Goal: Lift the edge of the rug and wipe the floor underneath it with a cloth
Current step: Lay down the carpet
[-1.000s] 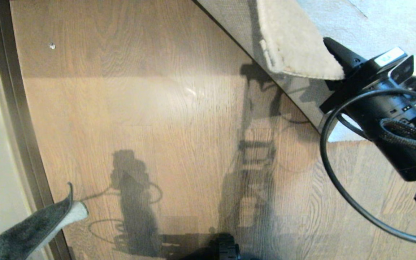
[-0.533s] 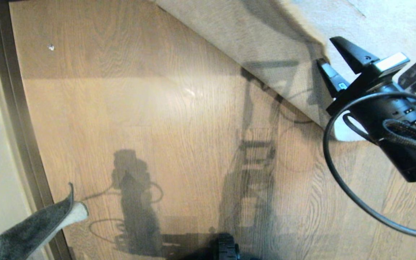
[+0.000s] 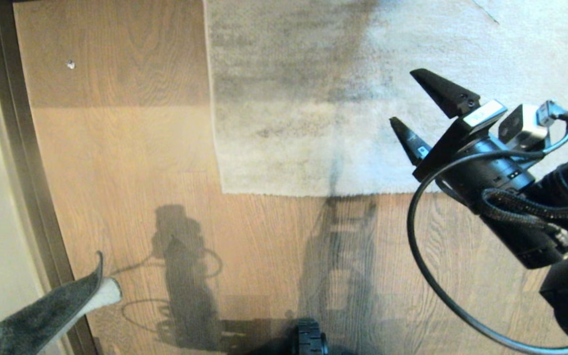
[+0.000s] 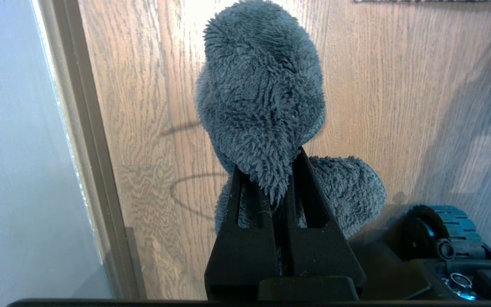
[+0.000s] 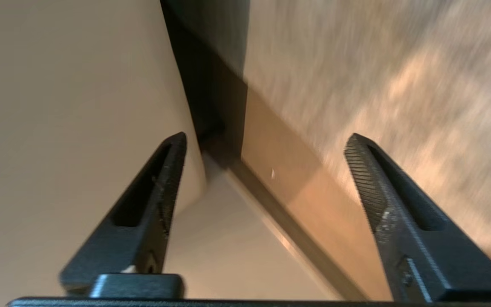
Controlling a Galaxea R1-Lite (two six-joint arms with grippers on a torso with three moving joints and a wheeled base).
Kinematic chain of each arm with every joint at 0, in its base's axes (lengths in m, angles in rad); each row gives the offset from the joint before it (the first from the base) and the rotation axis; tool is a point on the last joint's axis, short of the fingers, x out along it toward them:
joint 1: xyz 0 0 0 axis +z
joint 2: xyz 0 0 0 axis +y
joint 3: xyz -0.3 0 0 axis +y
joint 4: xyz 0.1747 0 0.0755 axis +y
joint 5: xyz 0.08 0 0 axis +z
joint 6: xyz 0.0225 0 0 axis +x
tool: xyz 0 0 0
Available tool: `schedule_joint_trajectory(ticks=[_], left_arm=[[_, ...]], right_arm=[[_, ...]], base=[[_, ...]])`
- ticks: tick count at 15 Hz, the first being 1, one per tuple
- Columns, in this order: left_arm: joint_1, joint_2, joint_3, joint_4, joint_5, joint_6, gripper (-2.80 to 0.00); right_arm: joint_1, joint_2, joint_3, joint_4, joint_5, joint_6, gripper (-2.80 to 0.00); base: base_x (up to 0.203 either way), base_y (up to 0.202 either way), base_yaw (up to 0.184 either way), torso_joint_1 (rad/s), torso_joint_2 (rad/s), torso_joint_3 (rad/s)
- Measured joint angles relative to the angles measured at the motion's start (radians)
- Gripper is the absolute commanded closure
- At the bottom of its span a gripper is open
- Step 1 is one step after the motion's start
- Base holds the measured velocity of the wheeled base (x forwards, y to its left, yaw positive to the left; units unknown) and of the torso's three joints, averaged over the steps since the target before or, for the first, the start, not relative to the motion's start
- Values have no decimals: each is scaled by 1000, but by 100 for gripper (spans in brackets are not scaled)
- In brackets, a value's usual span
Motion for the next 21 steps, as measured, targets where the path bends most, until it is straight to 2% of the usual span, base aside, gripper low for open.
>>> schedule_joint_trajectory(ticks=[5, 6, 7, 15, 17, 21], left_arm=[[-1, 0, 0, 0, 0, 0, 0], [0, 0, 0, 0, 0, 0, 0], [0, 0, 0, 0, 0, 0, 0], [0, 0, 0, 0, 0, 0, 0], [0, 0, 0, 0, 0, 0, 0], [0, 0, 0, 0, 0, 0, 0]], right_arm=[[64, 84, 20, 0, -1, -9, -280], [72, 108, 21, 0, -9, -15, -99], [77, 130, 20, 0, -20, -29, 0], [90, 234, 19, 0, -53, -92, 0], [90, 260, 17, 0, -60, -141, 0], [90, 323, 10, 0, -111, -175, 0]], base=[[0, 0, 0, 0, 0, 0], [0, 0, 0, 0, 0, 0], [0, 0, 0, 0, 0, 0], [0, 0, 0, 0, 0, 0], [0, 0, 0, 0, 0, 0], [0, 0, 0, 0, 0, 0]])
